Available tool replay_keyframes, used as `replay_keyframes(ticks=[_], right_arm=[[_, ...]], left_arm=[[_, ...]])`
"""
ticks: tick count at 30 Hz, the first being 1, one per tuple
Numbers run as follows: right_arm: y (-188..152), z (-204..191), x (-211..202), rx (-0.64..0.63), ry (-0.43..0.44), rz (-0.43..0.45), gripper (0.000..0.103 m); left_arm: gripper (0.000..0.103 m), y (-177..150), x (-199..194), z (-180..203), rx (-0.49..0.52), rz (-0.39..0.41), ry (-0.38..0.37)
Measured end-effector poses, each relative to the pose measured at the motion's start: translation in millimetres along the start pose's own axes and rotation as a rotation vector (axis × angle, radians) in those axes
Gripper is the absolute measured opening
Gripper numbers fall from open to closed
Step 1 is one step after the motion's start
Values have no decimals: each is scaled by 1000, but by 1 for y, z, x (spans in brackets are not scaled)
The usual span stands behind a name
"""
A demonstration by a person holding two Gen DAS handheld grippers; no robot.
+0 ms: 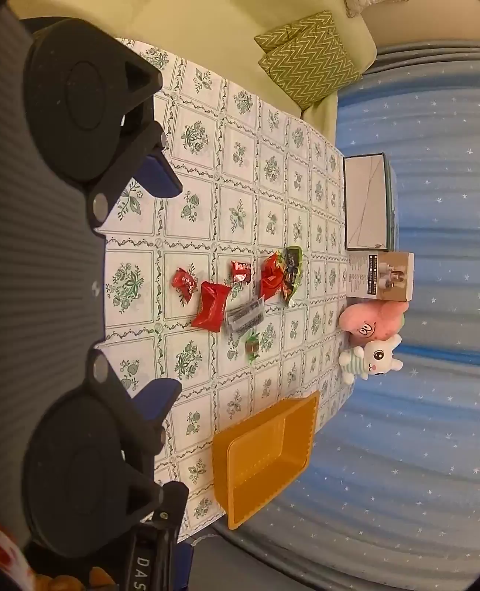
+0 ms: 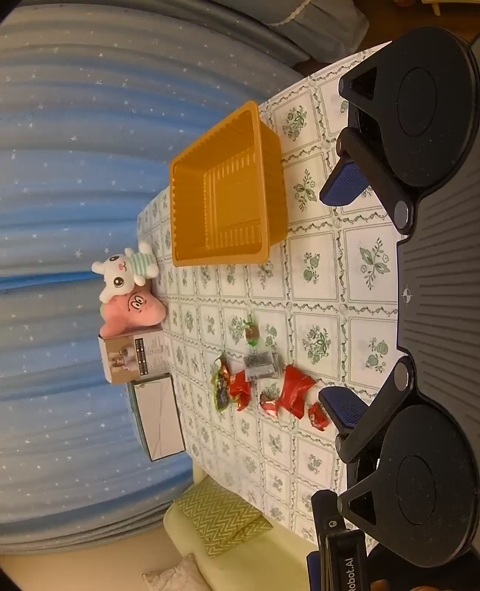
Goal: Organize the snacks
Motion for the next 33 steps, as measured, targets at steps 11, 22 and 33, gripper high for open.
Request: replay_keyframes(ticks=[11, 22, 33], right_arm=[[1, -5, -5, 0, -14, 4, 103], [1, -2, -2, -4, -7, 5, 103], [2, -4, -1, -9, -4, 5, 103]], left_arm=[[103, -1, -3, 5, 21, 9, 9], [103, 0, -3, 6, 20, 9, 11], [103, 0, -3, 5, 18, 7, 10]])
Point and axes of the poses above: each gripper's, at about its wrist camera, not at the fingertips, and x roughly the way its jaws point, z to its right, y to its top, the point moved 3 cm from there along x, roughly the way its jaws point, and after that the axes turned 8 degrees about -y, right-handed, at the moved point
